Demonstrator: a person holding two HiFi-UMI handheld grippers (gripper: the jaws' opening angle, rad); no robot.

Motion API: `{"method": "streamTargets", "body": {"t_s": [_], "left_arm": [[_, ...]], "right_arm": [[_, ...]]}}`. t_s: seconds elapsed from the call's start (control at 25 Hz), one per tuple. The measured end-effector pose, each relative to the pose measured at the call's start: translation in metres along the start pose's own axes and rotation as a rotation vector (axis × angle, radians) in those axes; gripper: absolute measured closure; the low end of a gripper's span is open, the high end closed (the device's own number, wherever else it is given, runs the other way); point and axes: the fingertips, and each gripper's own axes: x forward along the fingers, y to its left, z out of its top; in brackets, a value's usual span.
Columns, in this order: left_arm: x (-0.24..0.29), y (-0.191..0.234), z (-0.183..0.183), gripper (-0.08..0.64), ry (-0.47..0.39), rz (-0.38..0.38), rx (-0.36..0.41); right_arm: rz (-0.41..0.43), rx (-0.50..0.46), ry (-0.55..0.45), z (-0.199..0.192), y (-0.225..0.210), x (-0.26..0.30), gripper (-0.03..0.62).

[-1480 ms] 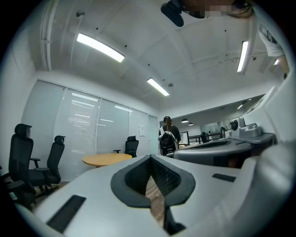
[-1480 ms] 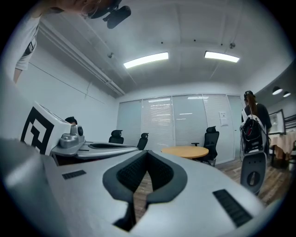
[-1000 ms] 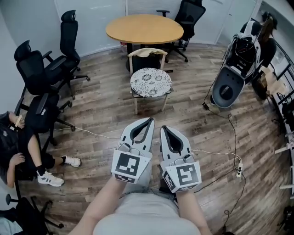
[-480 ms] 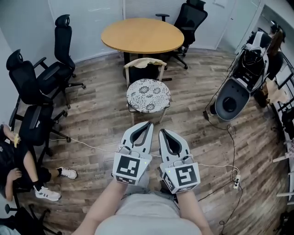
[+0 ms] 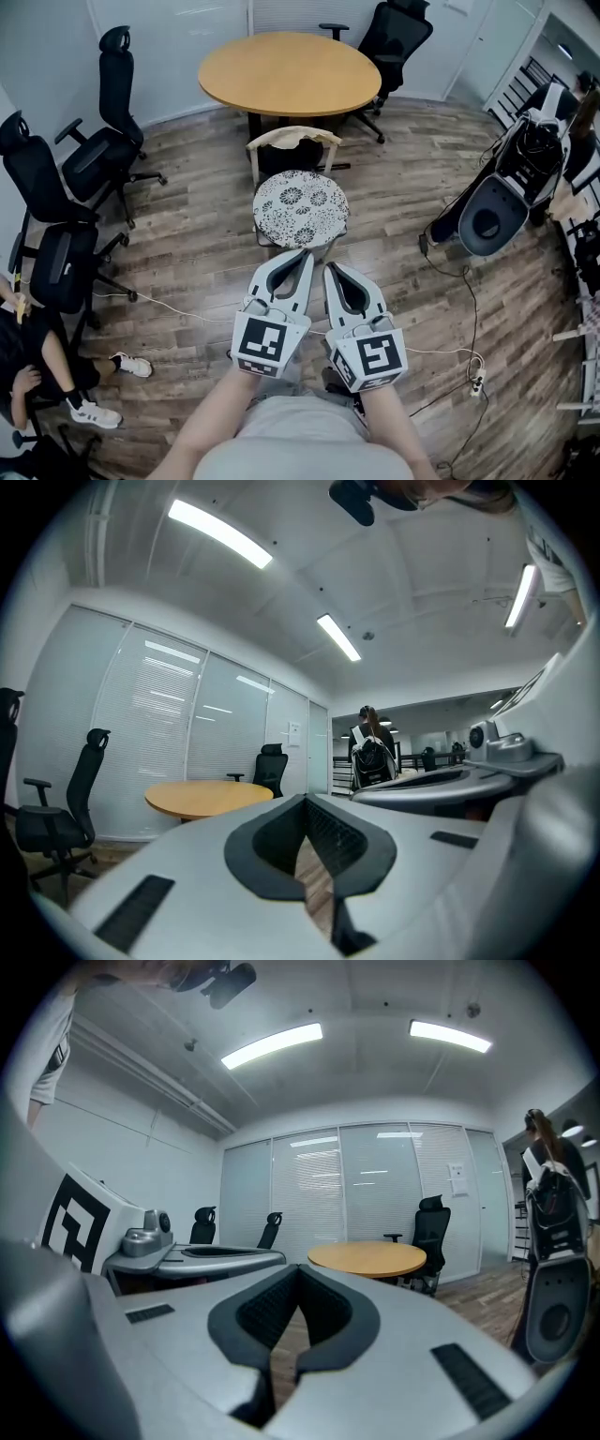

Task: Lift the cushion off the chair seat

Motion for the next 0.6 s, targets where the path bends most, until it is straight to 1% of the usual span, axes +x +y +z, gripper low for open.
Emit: {"method": "streamTargets", "body": {"t_s": [0.16,0.32,0.48,0.6], "left_arm": [[0.016,0.015,-0.004,0.568,0.005,-0.001,-0.011],[0.030,0.028,-0.010,0.568,0.014,-0.001,-0.019],[0.048,0.043,-0.015,0.568,0.030,0.024,-0.024],[0.064,0.052,-0.020,0.568,0.037,0.049,-0.022]], "right_arm": [[0.010,0.005,0.019,-0.004,-0.007,0.023,0.574],[0.016,0.030,0.039,-0.012,-0.017,0.042,0.574],[0.031,0.039,0.053,-0.015,-0.030,0.063,0.572],[0.050,0.064,0.046,-0.019,-0.044,0.077,0.574]]}}
